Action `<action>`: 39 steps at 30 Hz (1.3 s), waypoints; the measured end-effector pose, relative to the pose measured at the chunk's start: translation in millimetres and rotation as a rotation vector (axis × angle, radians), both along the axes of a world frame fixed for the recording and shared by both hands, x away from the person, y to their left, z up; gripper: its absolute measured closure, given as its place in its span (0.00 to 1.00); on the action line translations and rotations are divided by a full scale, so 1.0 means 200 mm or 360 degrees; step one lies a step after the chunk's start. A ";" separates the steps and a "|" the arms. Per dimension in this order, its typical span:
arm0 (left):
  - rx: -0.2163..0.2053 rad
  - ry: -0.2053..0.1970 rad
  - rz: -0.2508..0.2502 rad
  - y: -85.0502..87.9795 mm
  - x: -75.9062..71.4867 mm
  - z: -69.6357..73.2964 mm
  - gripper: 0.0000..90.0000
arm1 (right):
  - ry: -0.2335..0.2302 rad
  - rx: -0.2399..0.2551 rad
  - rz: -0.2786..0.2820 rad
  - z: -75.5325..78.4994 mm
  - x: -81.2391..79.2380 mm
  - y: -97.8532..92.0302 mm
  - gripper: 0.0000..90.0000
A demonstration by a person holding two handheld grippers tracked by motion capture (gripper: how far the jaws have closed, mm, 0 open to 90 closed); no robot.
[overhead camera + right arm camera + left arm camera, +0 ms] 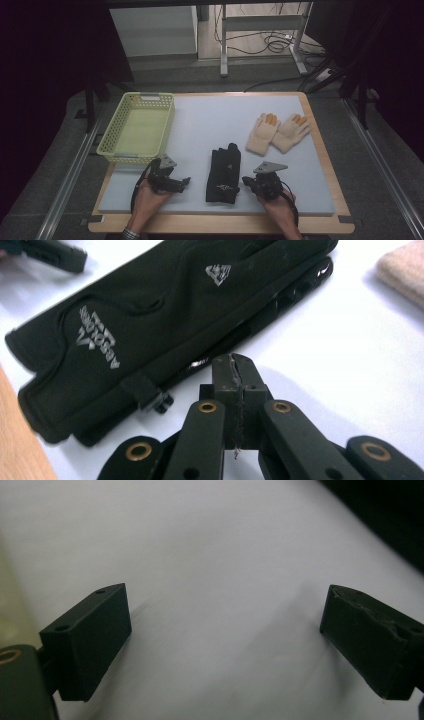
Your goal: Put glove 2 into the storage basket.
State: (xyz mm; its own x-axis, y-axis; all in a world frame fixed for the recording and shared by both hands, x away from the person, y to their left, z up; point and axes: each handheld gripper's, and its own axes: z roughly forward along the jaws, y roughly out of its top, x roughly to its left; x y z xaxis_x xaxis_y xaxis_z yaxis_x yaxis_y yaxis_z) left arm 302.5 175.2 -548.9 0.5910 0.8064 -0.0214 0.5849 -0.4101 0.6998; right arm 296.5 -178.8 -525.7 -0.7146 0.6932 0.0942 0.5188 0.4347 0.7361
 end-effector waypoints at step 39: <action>-0.0022 0.0032 -0.0036 0.14 -0.02 -0.02 0.05 | -0.0030 -0.0050 0.0211 -0.05 0.02 0.37 0.98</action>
